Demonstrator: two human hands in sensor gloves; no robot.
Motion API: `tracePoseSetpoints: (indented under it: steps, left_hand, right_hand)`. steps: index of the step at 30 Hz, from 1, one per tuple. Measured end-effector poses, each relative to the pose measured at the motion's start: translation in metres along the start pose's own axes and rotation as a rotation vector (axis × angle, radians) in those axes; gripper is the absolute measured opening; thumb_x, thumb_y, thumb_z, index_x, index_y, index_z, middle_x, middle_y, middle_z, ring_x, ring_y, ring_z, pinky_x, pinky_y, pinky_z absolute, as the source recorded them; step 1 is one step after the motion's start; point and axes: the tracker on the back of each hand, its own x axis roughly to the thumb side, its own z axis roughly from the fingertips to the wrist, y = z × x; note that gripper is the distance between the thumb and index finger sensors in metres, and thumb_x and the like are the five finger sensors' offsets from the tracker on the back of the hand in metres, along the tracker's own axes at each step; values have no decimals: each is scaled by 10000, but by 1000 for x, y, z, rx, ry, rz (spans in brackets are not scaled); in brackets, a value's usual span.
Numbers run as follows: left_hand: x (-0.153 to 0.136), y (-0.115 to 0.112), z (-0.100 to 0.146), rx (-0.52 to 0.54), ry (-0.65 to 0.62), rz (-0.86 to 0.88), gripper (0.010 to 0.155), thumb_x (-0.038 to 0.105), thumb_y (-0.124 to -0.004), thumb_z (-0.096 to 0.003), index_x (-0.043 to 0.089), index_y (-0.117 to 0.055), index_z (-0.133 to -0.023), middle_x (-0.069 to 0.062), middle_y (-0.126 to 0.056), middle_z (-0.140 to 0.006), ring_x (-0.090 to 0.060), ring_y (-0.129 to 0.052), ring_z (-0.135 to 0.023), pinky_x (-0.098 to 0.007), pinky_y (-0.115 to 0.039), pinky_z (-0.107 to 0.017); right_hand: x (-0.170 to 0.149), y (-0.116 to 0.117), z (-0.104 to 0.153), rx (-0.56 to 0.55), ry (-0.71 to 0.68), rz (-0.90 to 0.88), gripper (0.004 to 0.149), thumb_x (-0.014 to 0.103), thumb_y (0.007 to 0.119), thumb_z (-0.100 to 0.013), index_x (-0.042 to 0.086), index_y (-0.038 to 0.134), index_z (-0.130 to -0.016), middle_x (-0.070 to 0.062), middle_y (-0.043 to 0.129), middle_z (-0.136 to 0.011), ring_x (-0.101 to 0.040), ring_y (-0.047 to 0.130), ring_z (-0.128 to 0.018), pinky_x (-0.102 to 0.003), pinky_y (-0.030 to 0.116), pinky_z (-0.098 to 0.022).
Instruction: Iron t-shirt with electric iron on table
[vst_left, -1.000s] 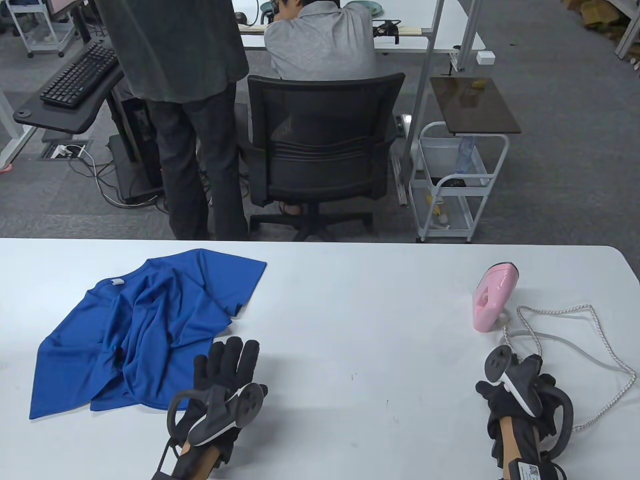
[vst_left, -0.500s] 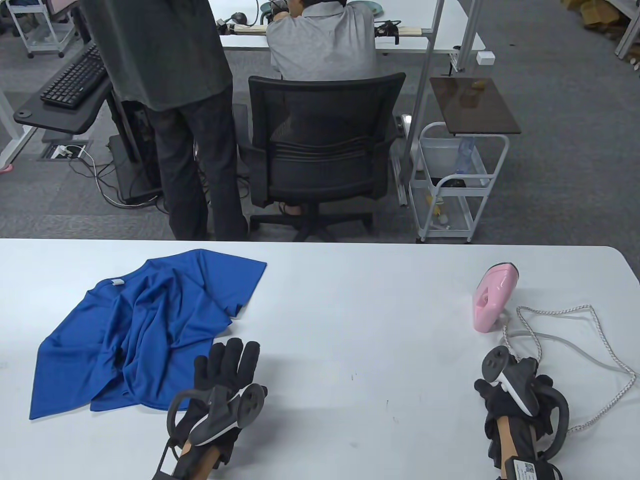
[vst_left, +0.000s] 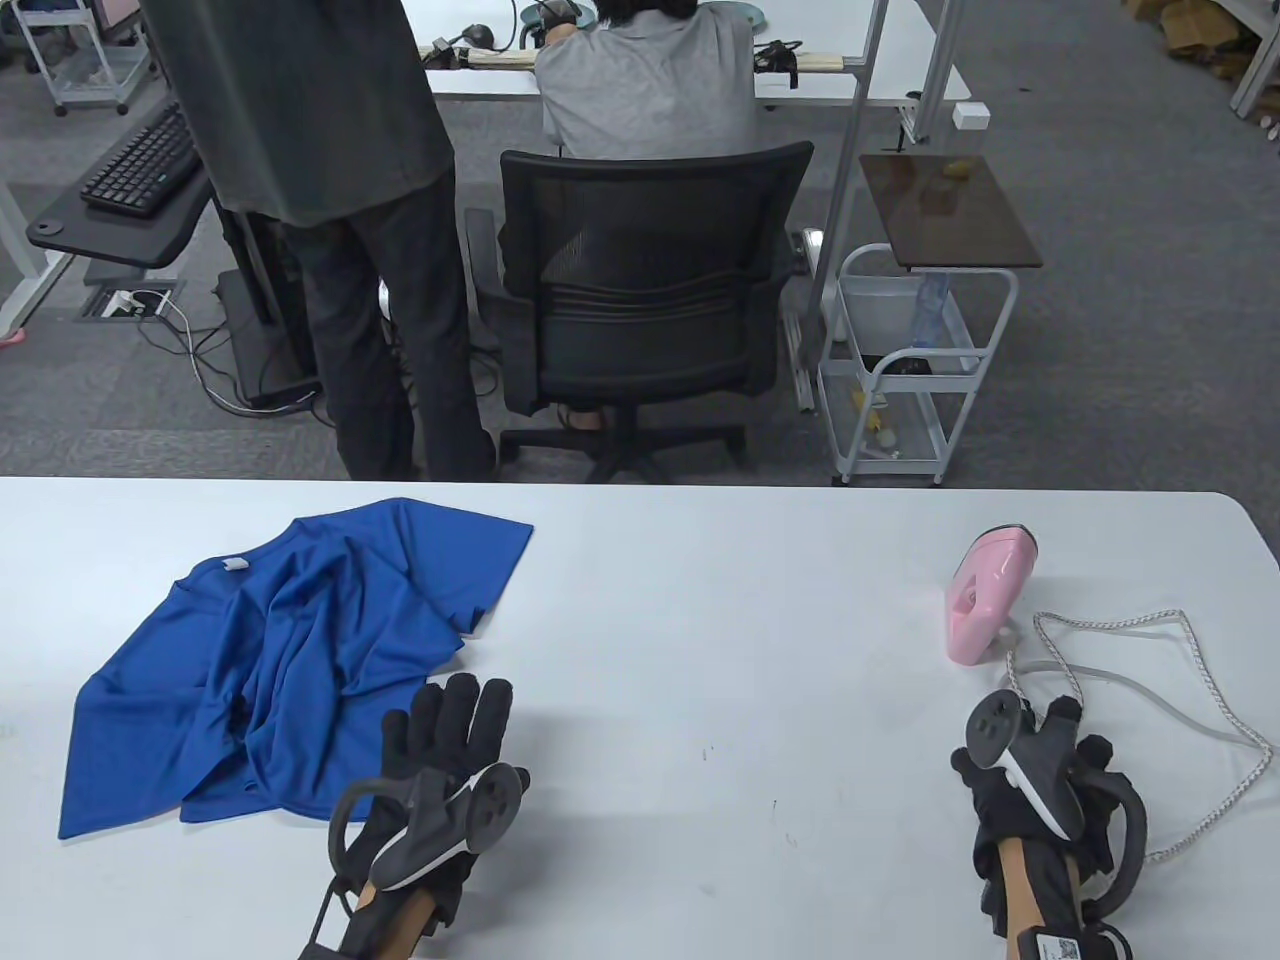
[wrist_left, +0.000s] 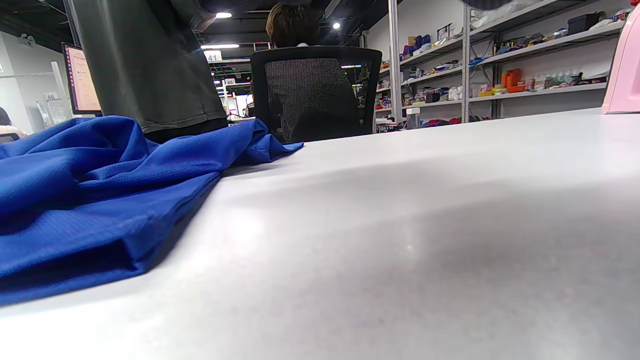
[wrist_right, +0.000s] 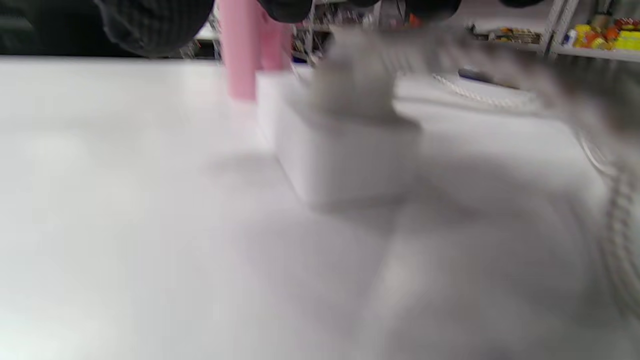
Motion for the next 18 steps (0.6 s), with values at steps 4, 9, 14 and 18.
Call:
tracePoseSetpoints:
  steps: [4,9,14,18]
  left_hand:
    - [-5,2,1,9,12,15,852,589,-579,-474,237,-161,-1127,-149,-356,-1213,-480,-499,-1096,-642,-466,-755]
    - [-12,5,4,20,34,41,852,588,-580,-474,235,-162,-1128,-153,-358,-1211,-485,-500,-1093,-645,-465,-752]
    - [-21,6,5,23,61,68,852,588,-580,-474,232,-164,-1128,-155,-360,-1211,-483,-503,-1092,-645,-466,-751]
    - [-29,7,7,19,84,92,851,588,-581,-474,232,-169,-1128,-156,-364,-1210,-486,-499,-1091,-648,-458,-749]
  right_hand:
    - [26,-39,28,-141,-127,-57,752,572,696,-470,274,496,-1131,-204,398,-1189,-539,552,-1012,-720,541,-676]
    - [58,-62,64,-164,-292,-195,741,561,682,-480,272,488,-1134,-222,393,-1188,-526,458,-1056,-754,395,-701]
    - [82,-58,89,-168,-407,-221,739,559,674,-482,277,476,-1135,-223,379,-1189,-531,429,-1060,-758,368,-700]
    - [93,-36,98,-186,-478,-251,733,554,672,-482,282,470,-1132,-218,384,-1187,-528,433,-1058,-765,356,-693]
